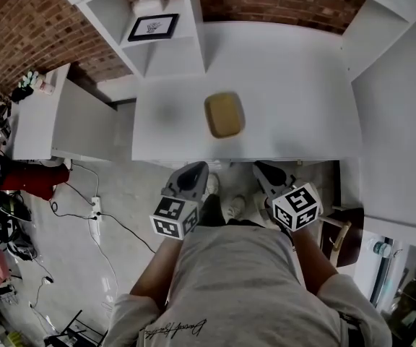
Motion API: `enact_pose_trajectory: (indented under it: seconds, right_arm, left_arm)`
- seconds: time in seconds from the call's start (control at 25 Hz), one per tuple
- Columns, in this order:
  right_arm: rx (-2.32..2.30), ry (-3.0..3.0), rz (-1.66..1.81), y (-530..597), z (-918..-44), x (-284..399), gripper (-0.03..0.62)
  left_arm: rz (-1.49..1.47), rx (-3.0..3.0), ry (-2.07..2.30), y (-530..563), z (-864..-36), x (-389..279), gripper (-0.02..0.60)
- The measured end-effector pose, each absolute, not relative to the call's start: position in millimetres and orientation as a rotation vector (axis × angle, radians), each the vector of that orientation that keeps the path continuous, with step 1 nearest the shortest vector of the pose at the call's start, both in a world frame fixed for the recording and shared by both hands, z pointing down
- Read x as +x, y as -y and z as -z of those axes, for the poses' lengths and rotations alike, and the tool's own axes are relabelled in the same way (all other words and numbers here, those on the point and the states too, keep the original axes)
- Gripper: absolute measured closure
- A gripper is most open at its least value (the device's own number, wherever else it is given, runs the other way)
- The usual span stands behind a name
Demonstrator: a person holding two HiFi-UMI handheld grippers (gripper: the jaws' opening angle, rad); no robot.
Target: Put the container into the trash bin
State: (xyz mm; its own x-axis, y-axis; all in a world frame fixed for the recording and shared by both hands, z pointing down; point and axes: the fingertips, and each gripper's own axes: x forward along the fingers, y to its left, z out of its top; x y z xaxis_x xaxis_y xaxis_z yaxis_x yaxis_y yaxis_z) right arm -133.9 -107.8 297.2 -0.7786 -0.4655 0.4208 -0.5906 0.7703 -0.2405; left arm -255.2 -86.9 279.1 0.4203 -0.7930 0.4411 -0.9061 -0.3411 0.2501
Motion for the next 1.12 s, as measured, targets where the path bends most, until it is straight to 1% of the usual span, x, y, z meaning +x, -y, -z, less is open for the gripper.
enact_pose_trajectory:
  seconds: [0.68,1.12]
  right_arm:
    - [1.046,2.481,-0.647,212.4,-326.1,-157.9,0.565]
    - [1.083,2.398,-0.669,247.5,-346.7,-165.3,0.565]
  left_arm:
    - [-0.406,2.275,1.337,191.5,-302.3,-311.7,0.565]
    - [-0.437,2.293,1.259,232.6,-321.7,-316.5,0.565]
